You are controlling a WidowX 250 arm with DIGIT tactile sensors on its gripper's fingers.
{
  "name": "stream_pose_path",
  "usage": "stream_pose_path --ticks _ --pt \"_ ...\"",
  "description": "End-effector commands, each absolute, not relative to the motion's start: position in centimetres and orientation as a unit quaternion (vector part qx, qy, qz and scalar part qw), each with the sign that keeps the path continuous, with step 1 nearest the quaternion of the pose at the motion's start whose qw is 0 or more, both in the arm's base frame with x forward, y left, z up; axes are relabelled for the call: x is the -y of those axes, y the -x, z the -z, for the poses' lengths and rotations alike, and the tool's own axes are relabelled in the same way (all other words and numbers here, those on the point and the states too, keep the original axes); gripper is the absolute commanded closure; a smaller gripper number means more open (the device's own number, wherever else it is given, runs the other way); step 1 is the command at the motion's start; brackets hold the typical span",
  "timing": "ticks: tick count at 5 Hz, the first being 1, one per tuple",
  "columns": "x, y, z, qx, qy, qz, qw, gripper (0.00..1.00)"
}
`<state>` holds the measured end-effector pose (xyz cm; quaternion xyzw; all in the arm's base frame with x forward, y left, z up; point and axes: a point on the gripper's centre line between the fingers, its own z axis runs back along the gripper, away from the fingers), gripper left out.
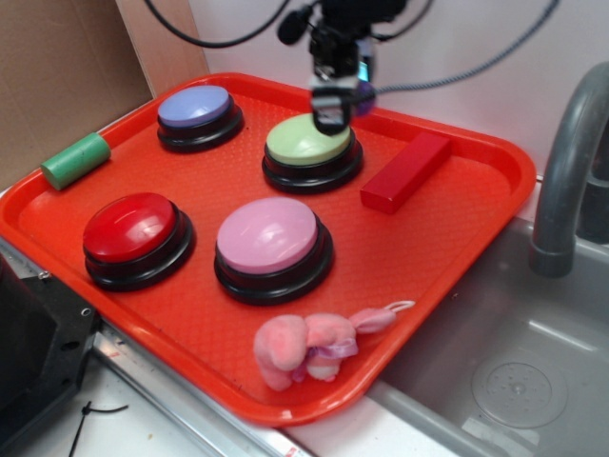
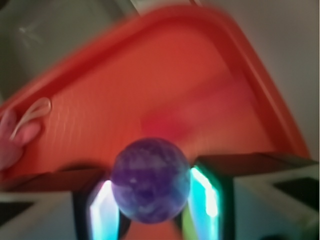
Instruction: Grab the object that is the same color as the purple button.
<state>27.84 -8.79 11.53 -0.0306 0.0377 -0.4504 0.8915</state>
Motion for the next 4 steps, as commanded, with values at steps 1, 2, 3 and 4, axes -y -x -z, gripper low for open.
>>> stream_pose_path --ticks 1,2,3,4 --pt "4.3 -23.0 -17.7 -0.052 -0.015 0.213 0.976 1.00" --pt "2.7 -22.0 -17.9 -0.069 0.003 0.090 0.994 1.00" --pt "1.3 -21.2 -18.0 -0.073 0.017 -0.034 0.997 1.00" --pt "0.9 -21.3 -17.9 -0.072 0.024 -0.097 0.992 1.00"
